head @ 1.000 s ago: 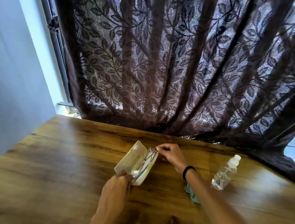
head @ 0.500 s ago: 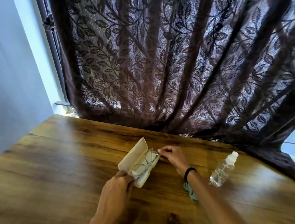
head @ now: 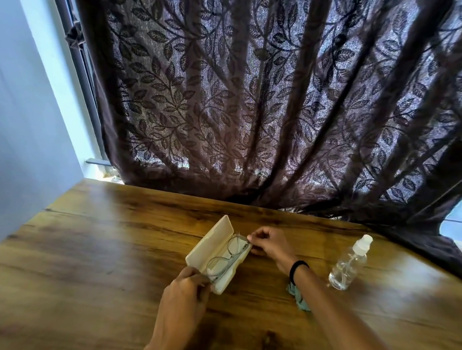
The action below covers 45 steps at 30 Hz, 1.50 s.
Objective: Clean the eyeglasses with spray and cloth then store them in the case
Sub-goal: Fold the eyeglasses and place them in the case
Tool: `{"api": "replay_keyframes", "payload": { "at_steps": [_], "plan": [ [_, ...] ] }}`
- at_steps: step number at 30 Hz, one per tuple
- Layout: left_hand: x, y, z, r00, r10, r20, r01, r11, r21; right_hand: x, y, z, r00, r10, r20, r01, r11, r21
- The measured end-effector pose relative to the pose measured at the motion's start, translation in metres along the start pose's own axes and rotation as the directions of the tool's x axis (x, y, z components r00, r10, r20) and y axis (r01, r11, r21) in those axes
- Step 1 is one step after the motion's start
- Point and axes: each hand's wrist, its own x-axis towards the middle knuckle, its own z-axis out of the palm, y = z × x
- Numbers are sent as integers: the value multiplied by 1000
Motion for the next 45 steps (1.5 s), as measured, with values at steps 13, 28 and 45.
{"api": "replay_keyframes", "payload": {
  "at_steps": [13, 28, 45],
  "plan": [
    [0, -5, 3, 1000, 1, -13, -1, 1000, -13, -10, -19, 8, 974, -176, 143, 223, 862, -455],
    [1, -7, 5, 999, -18, -40, 18, 1000, -9, -9, -20, 6, 976, -134, 173, 202, 858, -473],
    [2, -2, -3, 999, 32, 40, -37, 991, 126, -6, -8, 4, 967, -202, 157, 255, 822, -509]
  ]
}}
